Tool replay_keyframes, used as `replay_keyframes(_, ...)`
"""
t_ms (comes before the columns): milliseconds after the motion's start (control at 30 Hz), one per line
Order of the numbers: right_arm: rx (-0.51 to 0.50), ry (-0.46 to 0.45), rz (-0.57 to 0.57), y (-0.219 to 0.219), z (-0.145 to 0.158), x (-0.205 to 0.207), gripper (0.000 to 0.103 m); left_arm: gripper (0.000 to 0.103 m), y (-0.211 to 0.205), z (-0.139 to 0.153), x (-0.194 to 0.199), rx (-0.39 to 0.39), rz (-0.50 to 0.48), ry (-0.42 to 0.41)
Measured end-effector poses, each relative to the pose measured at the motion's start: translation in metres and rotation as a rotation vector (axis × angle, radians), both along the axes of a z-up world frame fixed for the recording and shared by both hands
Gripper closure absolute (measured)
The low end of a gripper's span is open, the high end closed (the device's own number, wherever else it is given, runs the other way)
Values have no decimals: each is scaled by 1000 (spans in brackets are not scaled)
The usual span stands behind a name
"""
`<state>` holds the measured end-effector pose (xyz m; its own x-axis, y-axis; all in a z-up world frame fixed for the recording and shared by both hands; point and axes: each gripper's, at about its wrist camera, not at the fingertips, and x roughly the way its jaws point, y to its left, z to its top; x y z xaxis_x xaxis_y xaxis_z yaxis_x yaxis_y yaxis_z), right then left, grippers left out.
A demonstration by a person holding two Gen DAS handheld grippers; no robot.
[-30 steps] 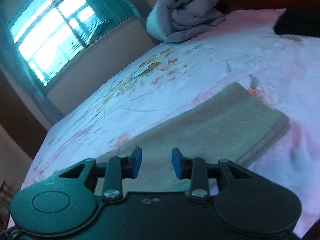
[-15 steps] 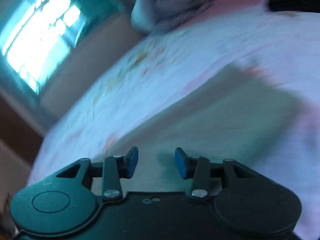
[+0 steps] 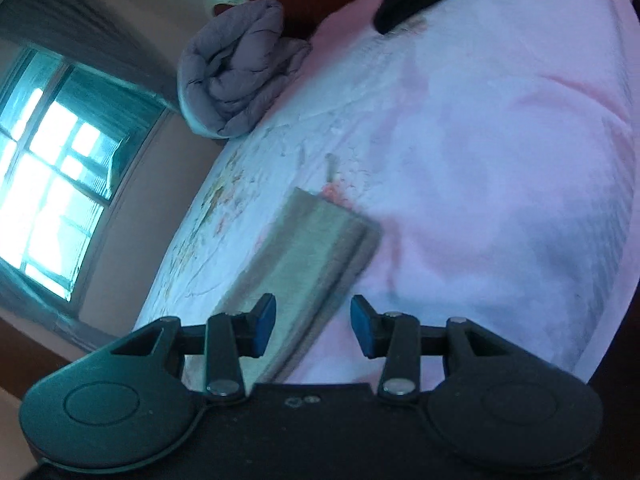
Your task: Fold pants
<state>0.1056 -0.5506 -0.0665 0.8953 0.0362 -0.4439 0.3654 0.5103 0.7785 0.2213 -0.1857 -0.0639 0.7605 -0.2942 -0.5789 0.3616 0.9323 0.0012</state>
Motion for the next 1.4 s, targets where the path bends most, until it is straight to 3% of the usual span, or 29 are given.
replay_keyframes(133,97,-22,-29,-6,-11,-8,69,17,-20,-2,5,-25,18,12)
replay_keyframes(267,115,-48,-40,-12,-14,-3,69,8,-31,-12,6,14,54,40)
replay_keyframes(467,146,-59,-59,-19,-18,2,69,7,-25,-9,-4,-22,159,-27)
replay_keyframes(533,161,-61,-62,-22,-21,5,69,5,-28,-17,2,8,139,16)
replay_keyframes(600,171,-67,-68,-23,-21,6,69,0,-29,-20,3,25,120,25)
replay_keyframes(733,194,-43,-69,-27,-22,18,69,0,-31,-25,2,46,107,30)
replay_keyframes(933,151,8,-21,-23,-20,30,71,0,-36,-27,5,41,122,19)
replay_keyframes(1000,92,46,1,-20,-17,35,93,0,-36,-28,5,40,125,18)
replay_keyframes(1100,73,60,14,-20,-13,38,93,0,-31,-15,1,5,113,8)
replay_keyframes(1200,45,77,26,-18,-8,42,92,0,-18,1,-6,-27,167,-75)
replay_keyframes(1300,87,65,11,-20,-11,40,85,0,-20,-18,20,-29,184,76)
replay_keyframes(1400,85,58,5,-18,-11,39,85,0,-29,-27,16,27,176,24)
